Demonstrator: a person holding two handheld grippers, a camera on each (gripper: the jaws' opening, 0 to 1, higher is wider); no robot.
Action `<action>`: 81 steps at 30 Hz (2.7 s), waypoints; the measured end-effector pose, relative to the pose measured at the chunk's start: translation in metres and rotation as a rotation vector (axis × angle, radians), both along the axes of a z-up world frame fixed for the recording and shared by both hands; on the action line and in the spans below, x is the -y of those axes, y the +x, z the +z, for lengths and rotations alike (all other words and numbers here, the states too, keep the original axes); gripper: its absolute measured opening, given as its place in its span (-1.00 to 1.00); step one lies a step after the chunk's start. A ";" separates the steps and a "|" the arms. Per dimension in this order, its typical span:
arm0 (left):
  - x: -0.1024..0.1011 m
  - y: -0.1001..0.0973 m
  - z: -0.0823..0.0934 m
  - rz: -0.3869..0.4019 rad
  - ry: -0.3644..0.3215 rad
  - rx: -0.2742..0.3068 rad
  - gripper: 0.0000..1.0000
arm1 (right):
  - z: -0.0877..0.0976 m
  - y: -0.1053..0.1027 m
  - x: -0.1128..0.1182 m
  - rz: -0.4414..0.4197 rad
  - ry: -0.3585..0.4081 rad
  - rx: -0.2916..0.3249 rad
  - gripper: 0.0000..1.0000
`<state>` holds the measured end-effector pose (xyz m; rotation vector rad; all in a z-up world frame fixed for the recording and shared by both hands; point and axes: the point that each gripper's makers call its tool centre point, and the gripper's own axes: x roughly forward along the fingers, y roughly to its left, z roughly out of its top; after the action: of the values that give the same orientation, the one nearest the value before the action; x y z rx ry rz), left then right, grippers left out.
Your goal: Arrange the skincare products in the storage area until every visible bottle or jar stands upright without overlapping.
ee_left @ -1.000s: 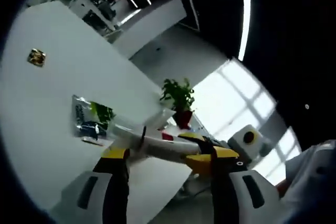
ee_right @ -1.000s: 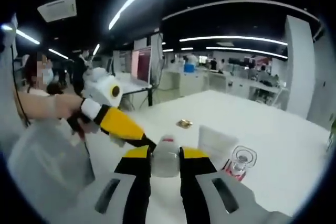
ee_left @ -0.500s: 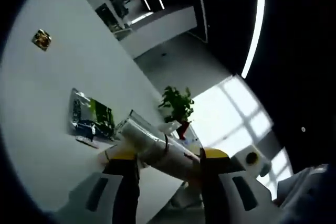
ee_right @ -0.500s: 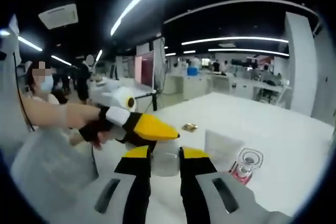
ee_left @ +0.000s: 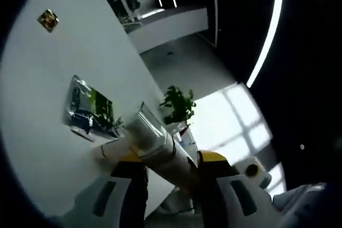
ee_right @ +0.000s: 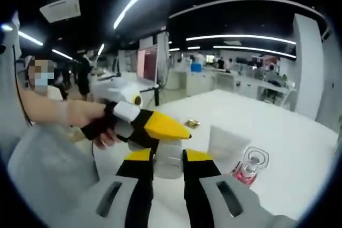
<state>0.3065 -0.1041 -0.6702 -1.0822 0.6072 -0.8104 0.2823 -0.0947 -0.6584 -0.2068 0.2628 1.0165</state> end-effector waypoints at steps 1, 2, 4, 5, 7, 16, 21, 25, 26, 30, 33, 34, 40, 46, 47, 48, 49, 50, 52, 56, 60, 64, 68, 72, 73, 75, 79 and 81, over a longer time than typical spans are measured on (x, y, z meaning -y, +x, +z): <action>-0.001 0.001 -0.001 0.006 0.004 0.000 -0.43 | -0.002 0.001 0.000 -0.001 -0.011 0.003 -0.60; -0.001 0.000 -0.003 0.002 0.012 -0.006 -0.43 | -0.005 0.001 0.000 0.001 -0.031 -0.001 -0.60; -0.002 0.000 -0.009 -0.003 0.020 -0.030 -0.44 | -0.011 0.000 0.001 0.000 -0.038 -0.028 -0.60; -0.003 0.000 -0.011 0.000 0.022 -0.027 -0.45 | -0.012 0.001 0.001 0.000 -0.041 -0.033 -0.59; -0.005 0.002 -0.013 0.005 0.016 -0.033 -0.46 | -0.015 0.000 0.001 0.005 -0.048 -0.038 -0.59; -0.007 0.006 -0.012 0.032 0.004 -0.047 -0.62 | -0.028 0.000 0.003 -0.001 -0.070 -0.093 -0.58; -0.009 0.007 -0.015 0.005 0.074 0.001 -0.65 | -0.040 -0.004 0.002 0.033 -0.138 -0.084 -0.56; -0.005 0.003 -0.012 0.006 0.112 0.037 -0.67 | -0.041 -0.005 0.002 0.041 -0.141 -0.092 -0.55; -0.006 0.004 -0.012 0.009 0.124 0.046 -0.67 | -0.042 -0.006 0.003 0.040 -0.146 -0.096 -0.56; -0.017 0.010 -0.019 0.052 0.274 0.111 -0.68 | -0.045 -0.007 0.006 0.042 -0.160 -0.107 -0.61; -0.026 0.014 -0.030 0.060 0.390 0.144 -0.68 | -0.046 -0.009 0.005 0.044 -0.153 -0.132 -0.66; -0.027 0.014 -0.032 0.062 0.409 0.147 -0.68 | -0.047 -0.010 0.005 0.045 -0.150 -0.138 -0.64; -0.038 0.019 -0.051 0.057 0.602 0.187 -0.68 | -0.039 -0.010 0.006 0.035 -0.112 -0.139 -0.61; -0.031 0.017 -0.051 -0.031 0.728 0.329 -0.68 | -0.017 -0.002 0.010 -0.009 0.040 -0.174 -0.62; -0.028 0.015 -0.048 -0.047 0.726 0.350 -0.68 | -0.016 -0.002 0.011 -0.012 0.045 -0.173 -0.62; -0.020 0.010 -0.044 -0.074 0.728 0.383 -0.68 | -0.015 -0.002 0.012 -0.014 0.049 -0.170 -0.62; -0.017 0.008 -0.043 -0.091 0.736 0.403 -0.68 | -0.012 0.001 0.012 -0.022 0.061 -0.160 -0.60; -0.016 0.009 -0.042 -0.111 0.742 0.432 -0.68 | -0.010 0.002 0.013 -0.029 0.073 -0.156 -0.59; -0.006 0.000 -0.039 -0.154 0.743 0.479 -0.68 | -0.004 0.004 0.013 -0.024 0.108 -0.150 -0.59; 0.008 -0.012 -0.044 -0.238 0.774 0.510 -0.68 | 0.005 0.007 0.014 -0.030 0.138 -0.119 -0.53; 0.016 -0.021 -0.046 -0.305 0.787 0.568 -0.68 | 0.005 0.007 0.015 -0.033 0.139 -0.123 -0.53; 0.027 -0.029 -0.038 -0.341 0.754 0.632 -0.68 | 0.002 0.004 0.013 -0.020 0.137 -0.136 -0.51; 0.034 -0.036 -0.032 -0.377 0.762 0.733 -0.68 | 0.004 -0.001 0.010 0.001 0.149 -0.151 -0.52; 0.038 -0.042 -0.032 -0.416 0.739 0.745 -0.68 | 0.004 -0.005 0.008 0.022 0.144 -0.152 -0.51; 0.038 -0.042 -0.032 -0.419 0.741 0.753 -0.68 | 0.004 -0.005 0.008 0.025 0.144 -0.152 -0.52; 0.038 -0.043 -0.031 -0.426 0.736 0.772 -0.68 | 0.005 -0.005 0.009 0.028 0.148 -0.148 -0.53; 0.038 -0.043 -0.030 -0.439 0.729 0.806 -0.68 | 0.000 -0.005 0.005 0.029 0.143 -0.170 -0.52; 0.036 -0.041 -0.033 -0.446 0.746 0.820 -0.68 | -0.003 -0.005 0.005 0.035 0.125 -0.165 -0.53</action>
<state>0.2651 -0.1403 -0.7035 0.1117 0.3780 -1.1813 0.2769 -0.0995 -0.6612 -0.0137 0.3447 1.0825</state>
